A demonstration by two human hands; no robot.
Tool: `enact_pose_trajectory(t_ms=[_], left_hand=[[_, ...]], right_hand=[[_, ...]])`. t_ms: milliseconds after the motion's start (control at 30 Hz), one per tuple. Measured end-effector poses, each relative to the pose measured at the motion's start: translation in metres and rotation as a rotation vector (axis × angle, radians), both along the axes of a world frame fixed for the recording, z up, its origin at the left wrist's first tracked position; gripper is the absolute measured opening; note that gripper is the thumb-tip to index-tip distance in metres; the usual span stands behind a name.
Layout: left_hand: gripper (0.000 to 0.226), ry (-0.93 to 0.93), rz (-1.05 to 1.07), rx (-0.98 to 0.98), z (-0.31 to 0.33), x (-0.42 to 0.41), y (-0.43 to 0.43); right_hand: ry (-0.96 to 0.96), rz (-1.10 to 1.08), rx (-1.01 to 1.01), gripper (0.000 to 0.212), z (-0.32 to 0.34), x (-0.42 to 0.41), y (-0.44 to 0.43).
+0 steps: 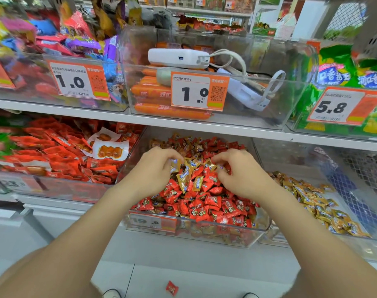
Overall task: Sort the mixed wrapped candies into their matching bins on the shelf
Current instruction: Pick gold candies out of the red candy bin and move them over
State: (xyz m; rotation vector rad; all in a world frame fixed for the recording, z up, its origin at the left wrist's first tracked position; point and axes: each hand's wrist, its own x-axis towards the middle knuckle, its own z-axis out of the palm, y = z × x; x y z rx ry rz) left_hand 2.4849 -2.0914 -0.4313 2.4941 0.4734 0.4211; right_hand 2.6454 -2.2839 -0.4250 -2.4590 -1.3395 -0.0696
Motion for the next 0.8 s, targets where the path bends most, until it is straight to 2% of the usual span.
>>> enact_pose_trajectory(t_ms=[100, 167, 300, 467, 600, 667, 733, 800], left_hand=[[0.033, 0.130, -0.065, 0.010, -0.003, -0.001, -0.005], [0.036, 0.162, -0.093, 0.028, -0.006, 0.000, -0.007], [0.081, 0.163, -0.140, 0.124, -0.014, 0.003, -0.003], [0.062, 0.158, -0.252, 0.178, -0.022, 0.007, -0.001], [0.069, 0.197, -0.316, 0.173, -0.020, 0.010, 0.002], [0.069, 0.222, -0.356, 0.184, -0.017, 0.011, 0.002], [0.056, 0.206, -0.378, 0.178, -0.015, 0.012, 0.001], [0.039, 0.176, -0.376, 0.170, -0.014, 0.012, 0.001]], right_hand=[[0.020, 0.024, -0.010, 0.024, 0.000, 0.002, 0.000], [0.025, 0.022, 0.017, 0.025, 0.002, 0.000, 0.000], [0.084, 0.004, 0.174, 0.024, 0.010, -0.006, -0.002], [0.059, 0.130, 0.213, 0.024, 0.017, -0.022, -0.001], [0.041, 0.211, 0.166, 0.047, 0.016, -0.034, 0.005], [0.062, 0.179, 0.161, 0.034, 0.017, -0.039, 0.008], [0.038, 0.123, 0.112, 0.017, 0.016, -0.043, 0.009], [-0.065, 0.107, -0.027, 0.027, 0.014, -0.047, 0.011]])
